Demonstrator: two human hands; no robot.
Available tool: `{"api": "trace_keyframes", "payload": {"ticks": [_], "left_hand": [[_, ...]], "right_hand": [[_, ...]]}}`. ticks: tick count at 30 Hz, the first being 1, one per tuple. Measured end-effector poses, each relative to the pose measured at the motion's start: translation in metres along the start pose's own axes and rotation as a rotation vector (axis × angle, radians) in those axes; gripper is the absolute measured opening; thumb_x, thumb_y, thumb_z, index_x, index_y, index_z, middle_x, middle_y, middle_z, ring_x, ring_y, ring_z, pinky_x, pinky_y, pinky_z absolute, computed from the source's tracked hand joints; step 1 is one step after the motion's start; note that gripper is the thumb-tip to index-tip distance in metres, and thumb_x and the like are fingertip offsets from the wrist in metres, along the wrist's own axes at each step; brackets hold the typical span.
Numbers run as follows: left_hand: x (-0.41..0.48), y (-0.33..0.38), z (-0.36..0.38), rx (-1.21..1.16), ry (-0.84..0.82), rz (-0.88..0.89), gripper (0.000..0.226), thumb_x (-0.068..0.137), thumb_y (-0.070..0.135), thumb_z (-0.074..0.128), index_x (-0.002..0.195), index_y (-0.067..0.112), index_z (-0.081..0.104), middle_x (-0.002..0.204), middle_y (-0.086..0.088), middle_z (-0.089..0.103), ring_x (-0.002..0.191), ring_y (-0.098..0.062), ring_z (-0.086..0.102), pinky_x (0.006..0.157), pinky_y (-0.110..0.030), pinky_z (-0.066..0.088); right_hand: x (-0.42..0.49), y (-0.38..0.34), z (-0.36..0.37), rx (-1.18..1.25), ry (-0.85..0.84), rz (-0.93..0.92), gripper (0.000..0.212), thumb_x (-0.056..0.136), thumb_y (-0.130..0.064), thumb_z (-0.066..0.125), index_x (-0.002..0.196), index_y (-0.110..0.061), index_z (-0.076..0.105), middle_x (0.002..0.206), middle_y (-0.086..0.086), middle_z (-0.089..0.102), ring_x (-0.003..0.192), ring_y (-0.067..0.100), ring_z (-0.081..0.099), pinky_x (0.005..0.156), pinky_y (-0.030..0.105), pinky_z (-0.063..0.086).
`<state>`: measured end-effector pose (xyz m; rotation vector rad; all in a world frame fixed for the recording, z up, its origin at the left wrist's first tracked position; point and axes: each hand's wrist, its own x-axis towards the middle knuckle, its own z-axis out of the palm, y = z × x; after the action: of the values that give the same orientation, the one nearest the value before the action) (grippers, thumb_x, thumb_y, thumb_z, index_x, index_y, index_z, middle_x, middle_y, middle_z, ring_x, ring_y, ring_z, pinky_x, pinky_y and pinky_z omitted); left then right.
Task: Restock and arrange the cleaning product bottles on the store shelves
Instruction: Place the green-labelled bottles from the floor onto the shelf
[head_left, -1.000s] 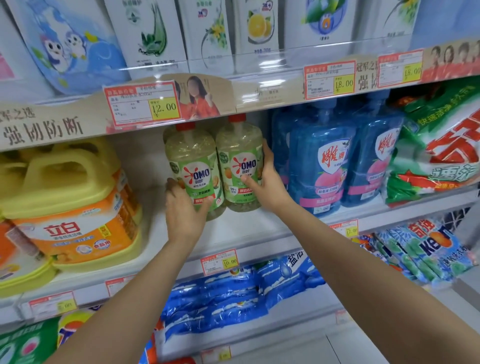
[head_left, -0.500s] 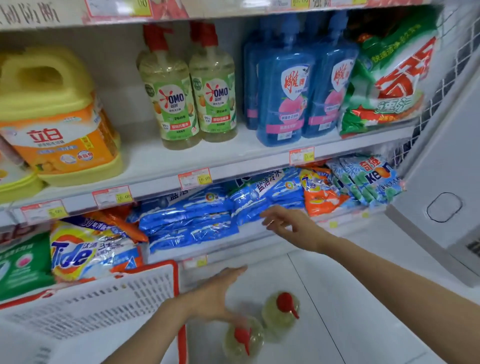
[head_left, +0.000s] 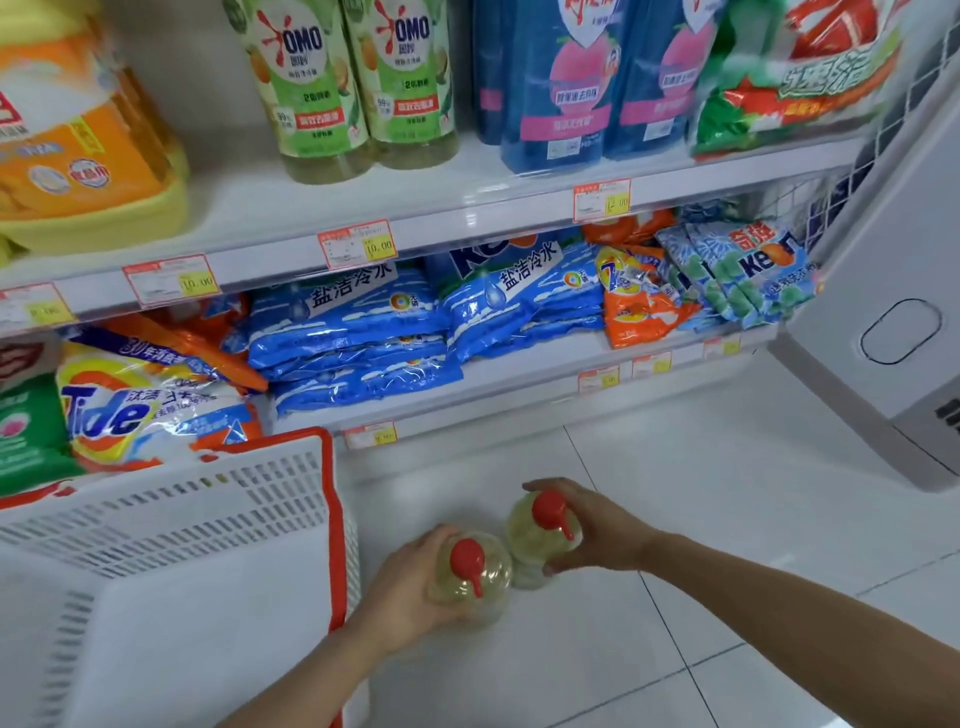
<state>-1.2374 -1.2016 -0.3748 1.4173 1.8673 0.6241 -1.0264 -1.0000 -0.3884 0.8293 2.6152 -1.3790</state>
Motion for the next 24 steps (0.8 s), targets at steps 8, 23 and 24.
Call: {"api": "trace_keyframes", "payload": {"ticks": [8, 23, 24], "left_hand": [[0.011, 0.002, 0.015, -0.168, 0.209, -0.071, 0.093, 0.054, 0.090, 0.057, 0.135, 0.051, 0.032, 0.131, 0.019, 0.046, 0.115, 0.004, 0.049, 0.096, -0.011, 0.040], [0.012, -0.008, 0.040, -0.155, 0.306, -0.128, 0.085, 0.054, 0.053, 0.085, 0.127, 0.053, 0.042, 0.116, 0.020, 0.062, 0.108, -0.001, 0.060, 0.092, -0.029, 0.051], [0.010, -0.006, 0.039, -0.152, 0.312, -0.127, 0.084, 0.054, 0.052, 0.086, 0.126, 0.051, 0.044, 0.114, 0.019, 0.064, 0.107, -0.003, 0.061, 0.091, -0.035, 0.052]], "right_hand": [[0.014, -0.007, 0.001, 0.009, 0.211, 0.042, 0.087, 0.064, -0.036, 0.090, 0.136, -0.030, 0.042, 0.128, -0.008, 0.054, 0.112, 0.014, 0.055, 0.096, 0.030, 0.045], [0.021, 0.000, 0.008, -0.080, 0.244, 0.029, 0.092, 0.057, -0.037, 0.093, 0.134, -0.026, 0.042, 0.126, -0.001, 0.056, 0.110, 0.022, 0.058, 0.093, 0.033, 0.047], [0.020, -0.002, 0.009, -0.090, 0.246, 0.033, 0.092, 0.056, -0.037, 0.093, 0.133, -0.025, 0.043, 0.124, -0.001, 0.058, 0.109, 0.023, 0.059, 0.093, 0.033, 0.047]]}}
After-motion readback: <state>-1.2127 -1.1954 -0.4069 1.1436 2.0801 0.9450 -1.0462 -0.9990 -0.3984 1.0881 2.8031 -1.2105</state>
